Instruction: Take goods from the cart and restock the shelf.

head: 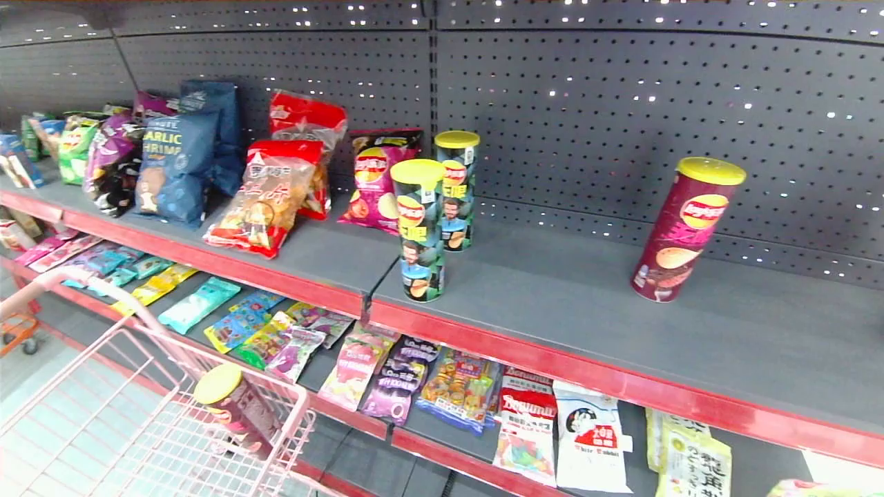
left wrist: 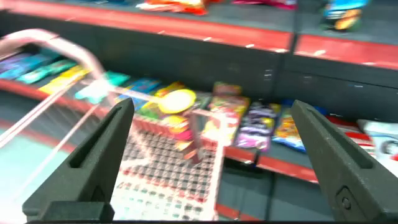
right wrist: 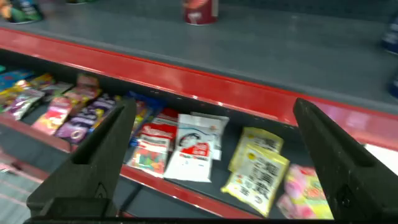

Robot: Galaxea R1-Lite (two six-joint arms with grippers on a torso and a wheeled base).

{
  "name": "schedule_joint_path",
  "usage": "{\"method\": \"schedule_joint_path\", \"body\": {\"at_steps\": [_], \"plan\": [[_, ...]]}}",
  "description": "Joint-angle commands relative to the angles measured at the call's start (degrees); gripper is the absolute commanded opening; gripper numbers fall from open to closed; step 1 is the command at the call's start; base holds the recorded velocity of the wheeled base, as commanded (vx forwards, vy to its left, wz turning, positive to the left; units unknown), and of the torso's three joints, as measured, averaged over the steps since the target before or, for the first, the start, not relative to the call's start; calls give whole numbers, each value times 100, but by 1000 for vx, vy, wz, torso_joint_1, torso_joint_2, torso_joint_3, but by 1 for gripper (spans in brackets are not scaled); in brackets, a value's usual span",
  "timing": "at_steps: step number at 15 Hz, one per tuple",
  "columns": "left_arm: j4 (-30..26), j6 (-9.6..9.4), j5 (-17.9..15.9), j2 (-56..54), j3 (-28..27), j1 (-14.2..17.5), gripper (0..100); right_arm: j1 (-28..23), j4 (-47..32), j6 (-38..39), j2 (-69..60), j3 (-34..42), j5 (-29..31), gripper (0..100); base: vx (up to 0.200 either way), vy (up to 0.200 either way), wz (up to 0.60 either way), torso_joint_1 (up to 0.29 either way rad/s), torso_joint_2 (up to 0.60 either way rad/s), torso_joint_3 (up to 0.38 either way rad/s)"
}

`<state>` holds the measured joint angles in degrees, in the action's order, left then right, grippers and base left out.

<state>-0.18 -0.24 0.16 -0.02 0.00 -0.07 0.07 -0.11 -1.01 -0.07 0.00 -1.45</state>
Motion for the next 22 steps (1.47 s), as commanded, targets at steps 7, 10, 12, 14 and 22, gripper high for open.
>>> {"method": "schedule_joint_path", "body": {"at_steps": [7, 10, 12, 14, 22], "plan": [[9, -2, 2, 2, 0, -1, 100, 1, 2, 22, 7, 0, -4, 100, 0, 0, 429, 2, 0, 2], [1, -2, 2, 2, 0, -1, 100, 1, 2, 31, 7, 0, -4, 100, 0, 0, 0, -95, 227, 129], [1, -2, 2, 2, 0, -1, 100, 1, 2, 31, 7, 0, -4, 100, 0, 0, 0, -137, 349, 205], [1, -2, 2, 2, 0, -1, 100, 1, 11, 31, 7, 0, -4, 100, 0, 0, 0, -149, 354, 212], [9, -2, 2, 2, 0, -1, 100, 1, 11, 40, 7, 0, -4, 100, 0, 0, 0, -168, 439, 263]]}}
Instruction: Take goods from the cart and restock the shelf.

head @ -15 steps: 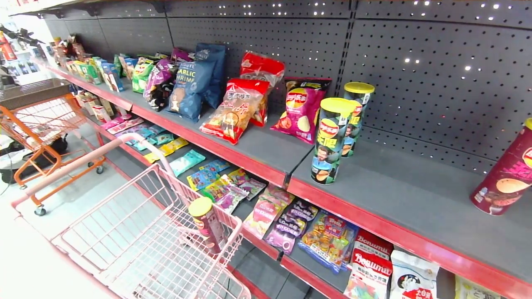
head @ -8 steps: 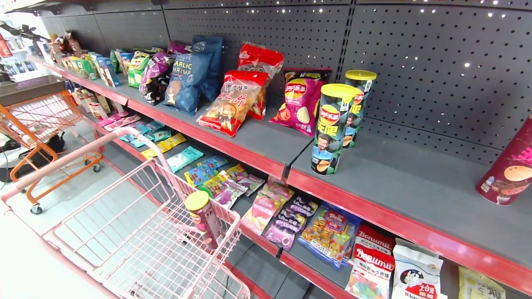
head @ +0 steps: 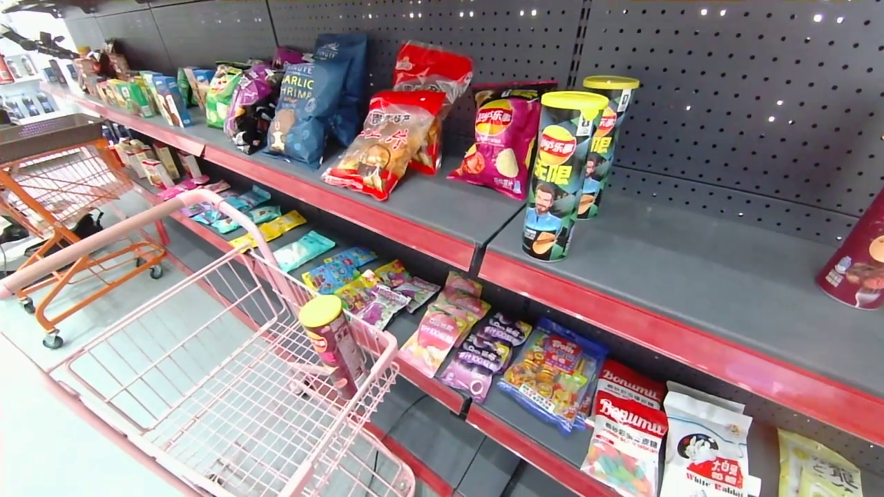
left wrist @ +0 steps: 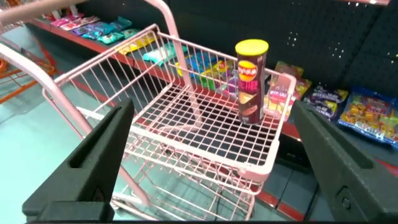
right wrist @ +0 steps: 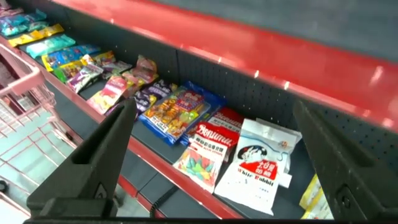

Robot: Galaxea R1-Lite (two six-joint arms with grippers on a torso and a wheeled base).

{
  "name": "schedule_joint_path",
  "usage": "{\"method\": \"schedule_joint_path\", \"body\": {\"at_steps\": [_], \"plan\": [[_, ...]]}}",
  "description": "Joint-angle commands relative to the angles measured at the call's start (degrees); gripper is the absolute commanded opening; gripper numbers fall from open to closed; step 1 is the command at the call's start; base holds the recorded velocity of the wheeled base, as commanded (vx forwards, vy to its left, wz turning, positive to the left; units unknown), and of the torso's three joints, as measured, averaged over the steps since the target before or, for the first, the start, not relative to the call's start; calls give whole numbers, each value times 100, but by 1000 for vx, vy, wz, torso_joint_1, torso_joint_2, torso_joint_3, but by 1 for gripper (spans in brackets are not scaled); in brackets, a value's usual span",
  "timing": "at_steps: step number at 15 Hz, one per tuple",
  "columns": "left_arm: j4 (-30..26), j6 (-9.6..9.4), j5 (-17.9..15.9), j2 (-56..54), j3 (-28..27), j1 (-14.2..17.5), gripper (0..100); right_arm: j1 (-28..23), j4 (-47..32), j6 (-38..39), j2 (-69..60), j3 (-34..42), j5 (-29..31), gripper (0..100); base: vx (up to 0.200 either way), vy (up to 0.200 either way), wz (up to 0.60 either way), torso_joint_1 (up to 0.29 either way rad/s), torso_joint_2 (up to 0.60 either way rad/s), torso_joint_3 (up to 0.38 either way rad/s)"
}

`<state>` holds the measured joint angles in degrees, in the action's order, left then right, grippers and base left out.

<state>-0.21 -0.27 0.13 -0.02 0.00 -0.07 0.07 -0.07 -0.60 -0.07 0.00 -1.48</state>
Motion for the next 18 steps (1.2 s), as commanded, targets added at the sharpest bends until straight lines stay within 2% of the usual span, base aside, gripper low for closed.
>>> {"method": "schedule_joint_path", "body": {"at_steps": [1, 6, 9, 10, 11, 12, 13, 14, 15, 16, 17, 18], "plan": [[3, 0, 4, 2, 0, -1, 100, 1, 7, -2, 7, 0, -2, 100, 0, 0, 0, -193, 544, 339], [3, -26, -5, 2, 0, -1, 100, 1, -1, -2, 7, 0, -2, 100, 0, 0, 0, -185, 541, 351], [30, -17, -172, 11, -62, -1, 100, 1, -1, -2, 7, 0, -2, 100, 0, 0, 0, -87, 287, 189], [12, 27, -180, 653, -861, -107, 100, 1, -1, -2, 7, 0, 7, 100, 0, 0, 0, -27, 80, 61], [12, 290, -136, 1839, -1881, -151, 100, 1, -1, -2, 7, 0, 7, 100, 0, 0, 0, -17, 56, 32], [30, 853, -84, 2841, -2944, -151, 100, 1, -1, -2, 7, 0, -2, 100, 0, 0, 0, 0, 0, 0], [38, 1257, -84, 4054, -4052, -142, 100, 1, -1, -11, 7, 0, 7, 100, 0, 0, 0, 0, 0, 0], [320, 1248, -84, 4863, -4157, -142, 100, 1, -1, -2, 7, 0, -2, 100, 0, 0, 0, 0, 0, 0], [917, 1257, -119, 5399, -3911, -133, 100, 1, -1, -2, 7, 0, -2, 100, 0, 0, 0, 0, 0, 0], [1014, 1248, -136, 5487, -3858, -133, 100, 1, 7, 7, 7, 0, -2, 100, 0, 0, 0, 0, 0, 0], [2464, 1231, -664, 6691, -3103, -133, 100, 1, -1, -2, 7, 0, -11, 100, 0, 0, 0, 0, 0, 0], [2798, 1222, -831, 6990, -2944, -125, 100, 1, 7, 7, 7, 0, -19, 100, 0, 0, 0, 0, 0, 0]]}}
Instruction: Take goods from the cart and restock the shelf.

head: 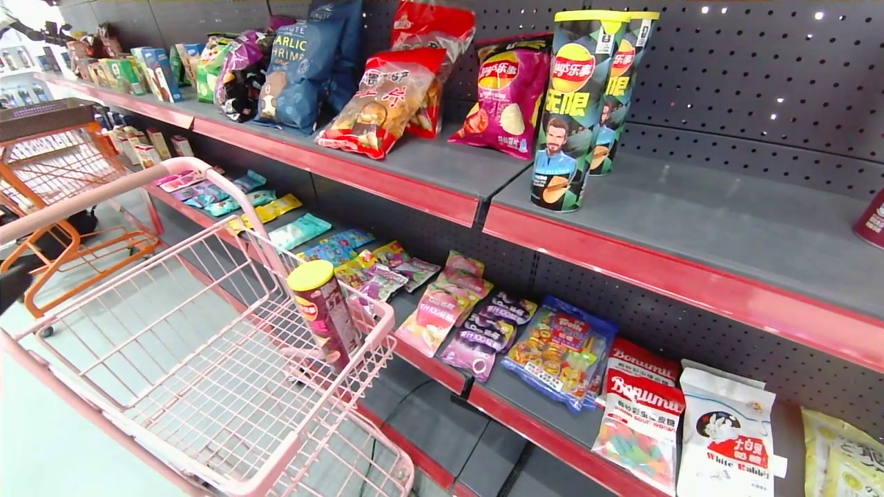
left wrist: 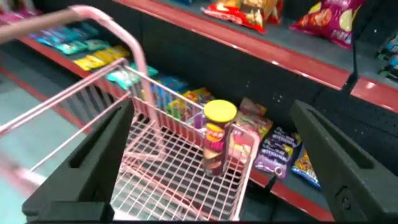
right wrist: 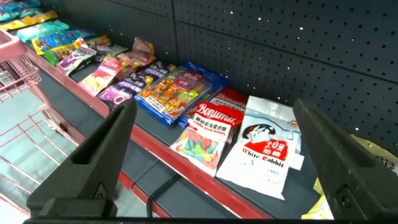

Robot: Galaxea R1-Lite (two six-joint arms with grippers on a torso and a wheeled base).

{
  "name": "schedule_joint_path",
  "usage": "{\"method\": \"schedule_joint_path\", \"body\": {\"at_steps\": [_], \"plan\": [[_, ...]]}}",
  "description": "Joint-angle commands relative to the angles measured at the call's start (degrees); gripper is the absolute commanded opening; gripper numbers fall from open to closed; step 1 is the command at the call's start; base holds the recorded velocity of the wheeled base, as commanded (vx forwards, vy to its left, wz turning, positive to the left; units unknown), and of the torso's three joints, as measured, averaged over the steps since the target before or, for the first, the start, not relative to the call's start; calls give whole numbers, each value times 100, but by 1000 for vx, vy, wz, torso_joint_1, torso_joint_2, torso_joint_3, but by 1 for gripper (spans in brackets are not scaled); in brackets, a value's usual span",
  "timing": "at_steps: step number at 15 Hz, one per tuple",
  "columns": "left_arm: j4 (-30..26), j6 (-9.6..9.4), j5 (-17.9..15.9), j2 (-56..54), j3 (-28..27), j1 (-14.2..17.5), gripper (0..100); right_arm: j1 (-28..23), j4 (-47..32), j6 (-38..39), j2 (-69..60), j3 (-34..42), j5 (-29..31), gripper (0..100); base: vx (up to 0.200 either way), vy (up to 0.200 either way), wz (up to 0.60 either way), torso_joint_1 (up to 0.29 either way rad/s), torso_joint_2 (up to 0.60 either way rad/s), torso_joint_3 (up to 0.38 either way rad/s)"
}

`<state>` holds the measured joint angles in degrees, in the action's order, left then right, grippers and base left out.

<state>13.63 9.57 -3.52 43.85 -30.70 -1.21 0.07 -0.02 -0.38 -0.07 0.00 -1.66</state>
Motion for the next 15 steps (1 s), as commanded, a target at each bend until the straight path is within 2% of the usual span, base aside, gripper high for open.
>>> {"method": "schedule_joint_path", "body": {"at_steps": [1, 2, 3, 4, 6, 8, 11, 13, 15], "plan": [[2232, 89, -694, 3323, 398, -11, 100, 1, 2, 20, 7, 0, -10, 100, 0, 0, 0, 0, 0, 0], [2926, -113, -817, 4123, 450, -11, 100, 1, 2, 11, 7, 0, -1, 100, 0, 0, 0, 0, 0, 0], [3146, -175, -869, 4369, 450, -11, 100, 1, -6, 3, 7, 0, -1, 100, 0, 0, 0, 0, 0, 0], [3884, -394, -931, 5134, 450, -11, 100, 1, -6, 3, 7, 0, 8, 100, 0, 0, 0, 0, 0, 0], [4614, -579, -1177, 5916, 450, -38, 100, 1, 2, 3, 7, 0, 8, 100, 0, 0, 0, 0, 0, 0], [4877, -764, -1458, 6355, 450, -29, 100, 1, 2, -6, 7, 0, 8, 100, 0, 0, 0, 0, 0, 0], [4930, -895, -1757, 6654, 424, -29, 100, 1, 2, -15, 7, 0, 8, 100, 0, 0, 0, 0, 0, 0], [5352, -1168, -1977, 7058, 389, -38, 100, 1, -6, 3, 7, 0, -10, 100, 0, 0, 0, 0, 0, 0], [5572, -1185, -2047, 7340, 363, -46, 100, 1, -6, 3, 7, 0, -10, 100, 0, 0, 0, 0, 0, 0]]}}
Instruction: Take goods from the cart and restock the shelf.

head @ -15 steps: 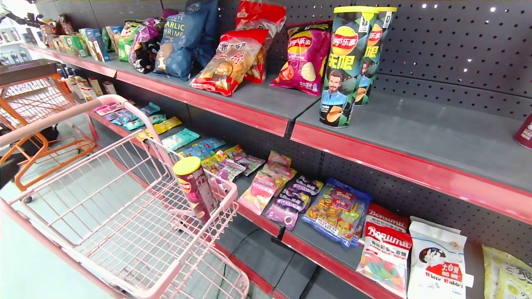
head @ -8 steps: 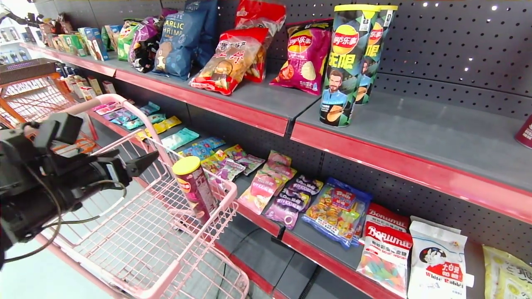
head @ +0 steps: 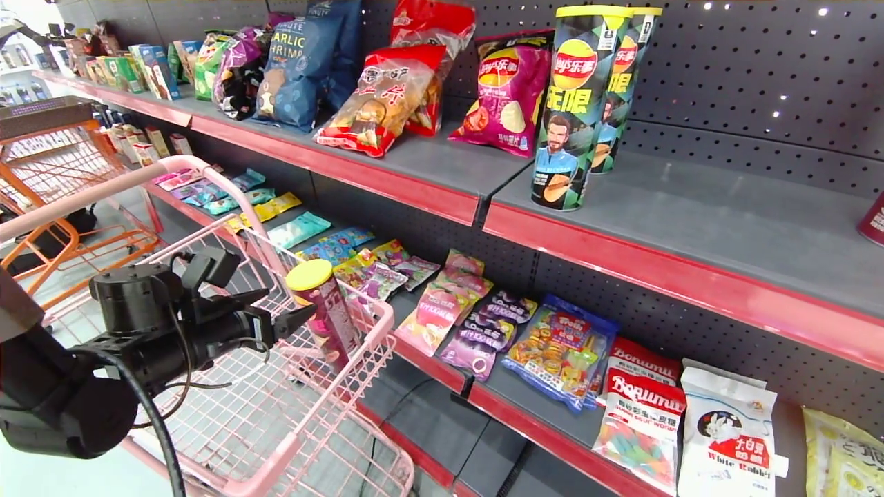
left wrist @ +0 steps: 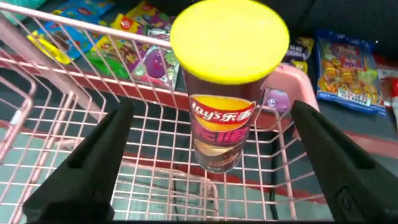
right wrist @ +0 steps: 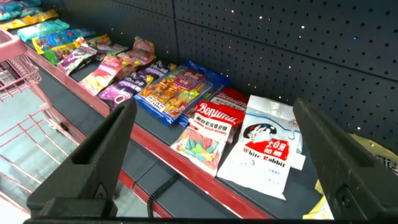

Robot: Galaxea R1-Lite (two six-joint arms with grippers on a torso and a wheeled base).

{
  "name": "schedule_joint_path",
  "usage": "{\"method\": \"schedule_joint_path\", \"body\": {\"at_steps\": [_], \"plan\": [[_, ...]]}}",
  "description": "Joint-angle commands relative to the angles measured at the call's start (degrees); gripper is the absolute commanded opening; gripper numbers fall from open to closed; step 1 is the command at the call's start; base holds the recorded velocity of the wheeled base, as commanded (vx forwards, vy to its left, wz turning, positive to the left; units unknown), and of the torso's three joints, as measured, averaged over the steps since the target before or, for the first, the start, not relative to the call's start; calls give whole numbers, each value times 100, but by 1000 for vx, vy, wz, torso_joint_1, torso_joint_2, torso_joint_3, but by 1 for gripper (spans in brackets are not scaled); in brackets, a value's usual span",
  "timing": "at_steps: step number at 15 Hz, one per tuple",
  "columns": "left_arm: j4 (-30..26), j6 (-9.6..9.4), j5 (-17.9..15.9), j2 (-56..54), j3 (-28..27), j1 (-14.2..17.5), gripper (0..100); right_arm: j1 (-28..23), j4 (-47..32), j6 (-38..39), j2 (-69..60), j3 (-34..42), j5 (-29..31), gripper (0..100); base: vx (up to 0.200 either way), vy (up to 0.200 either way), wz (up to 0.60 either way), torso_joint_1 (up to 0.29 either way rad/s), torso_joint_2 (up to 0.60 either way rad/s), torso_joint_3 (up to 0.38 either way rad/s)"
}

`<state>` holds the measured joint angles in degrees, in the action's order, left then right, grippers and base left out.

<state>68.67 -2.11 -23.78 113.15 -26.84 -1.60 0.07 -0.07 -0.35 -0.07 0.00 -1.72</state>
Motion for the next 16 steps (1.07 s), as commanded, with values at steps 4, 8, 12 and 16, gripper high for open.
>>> {"method": "schedule_joint_path", "body": {"at_steps": [4, 8, 12, 16], "plan": [[173, -26, -74, 682, -242, -130, 100, 1, -1, -17, 7, 0, -4, 100, 0, 0, 0, 0, 0, 0], [164, -35, -83, 1016, -937, -315, 100, 1, -1, -17, 7, 0, -4, 100, 0, 0, 0, 0, 0, 0], [164, -35, -65, 1165, -1042, -579, 100, 1, -1, -17, 7, 0, -4, 100, 0, 0, 0, 0, 0, 0], [173, -35, -56, 1235, -1077, -587, 100, 1, -1, -17, 7, 0, -4, 100, 0, 0, 0, 0, 0, 0]]}}
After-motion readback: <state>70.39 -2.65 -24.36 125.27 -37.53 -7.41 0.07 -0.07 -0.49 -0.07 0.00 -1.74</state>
